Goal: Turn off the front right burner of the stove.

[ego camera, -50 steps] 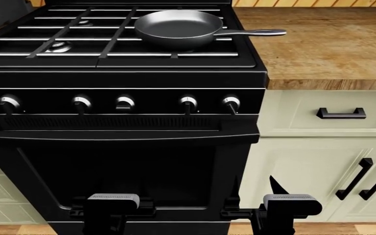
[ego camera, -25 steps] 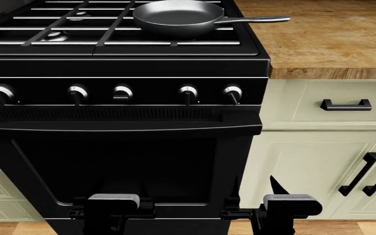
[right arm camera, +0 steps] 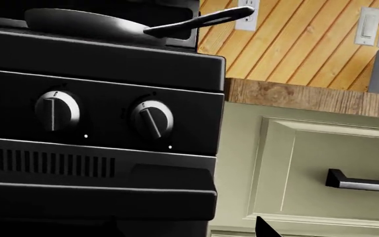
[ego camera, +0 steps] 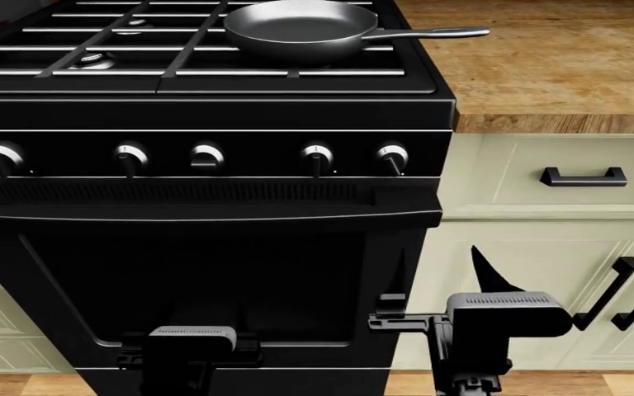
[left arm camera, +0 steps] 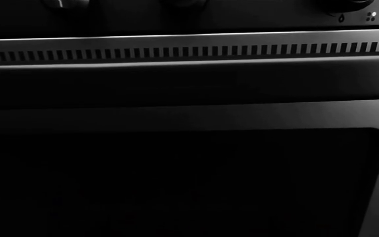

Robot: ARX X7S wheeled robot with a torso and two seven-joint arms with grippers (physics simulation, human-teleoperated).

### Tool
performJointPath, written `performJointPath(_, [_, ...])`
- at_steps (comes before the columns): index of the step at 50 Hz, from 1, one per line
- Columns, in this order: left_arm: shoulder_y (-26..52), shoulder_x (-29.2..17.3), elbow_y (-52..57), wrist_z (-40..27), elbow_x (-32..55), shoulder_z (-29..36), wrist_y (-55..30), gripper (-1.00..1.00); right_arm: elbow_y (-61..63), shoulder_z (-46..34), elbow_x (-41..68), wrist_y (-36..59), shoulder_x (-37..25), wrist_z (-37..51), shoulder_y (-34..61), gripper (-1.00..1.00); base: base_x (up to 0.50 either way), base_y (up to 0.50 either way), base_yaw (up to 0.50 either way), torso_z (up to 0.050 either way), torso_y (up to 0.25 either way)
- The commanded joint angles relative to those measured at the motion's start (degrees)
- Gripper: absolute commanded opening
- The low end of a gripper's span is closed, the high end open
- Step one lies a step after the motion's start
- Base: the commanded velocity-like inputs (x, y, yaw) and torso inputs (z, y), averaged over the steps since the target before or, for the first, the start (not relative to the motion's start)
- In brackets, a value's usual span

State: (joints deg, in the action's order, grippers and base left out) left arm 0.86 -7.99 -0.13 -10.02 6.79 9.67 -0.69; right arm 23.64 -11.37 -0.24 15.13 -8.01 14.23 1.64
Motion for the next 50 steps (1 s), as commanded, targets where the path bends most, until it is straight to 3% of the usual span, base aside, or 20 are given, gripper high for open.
performJointPath(1, [0.1,-0.4,0.0,-0.5,0.5,0.5,0.1,1.0,10.7,-1.6,-0.9,12.6,0.3,0.2,5.2,1.0,0.0,0.0,0.0,0.0,0.0])
performJointPath(10, [0.2,-0.7,-0.1,-0.6,1.0,0.7,0.2,1.0,11.1,-2.0,1.0,22.4,1.6,-0.2,11.1,1.0,0.0,0.0,0.0,0.0,0.0])
performJointPath(24, [0.3,-1.0,-0.3,-0.8,1.8,1.1,0.5,1.0,5.7,-6.1,-0.3,29.9,2.0,0.4,19.6,1.0,0.0,0.0,0.0,0.0,0.0])
performJointPath(50, [0.6,-1.7,-0.9,-1.5,2.8,2.0,0.9,1.0,-6.8,-5.7,2.2,32.3,4.2,2.2,30.6,1.0,0.0,0.0,0.0,0.0,0.0])
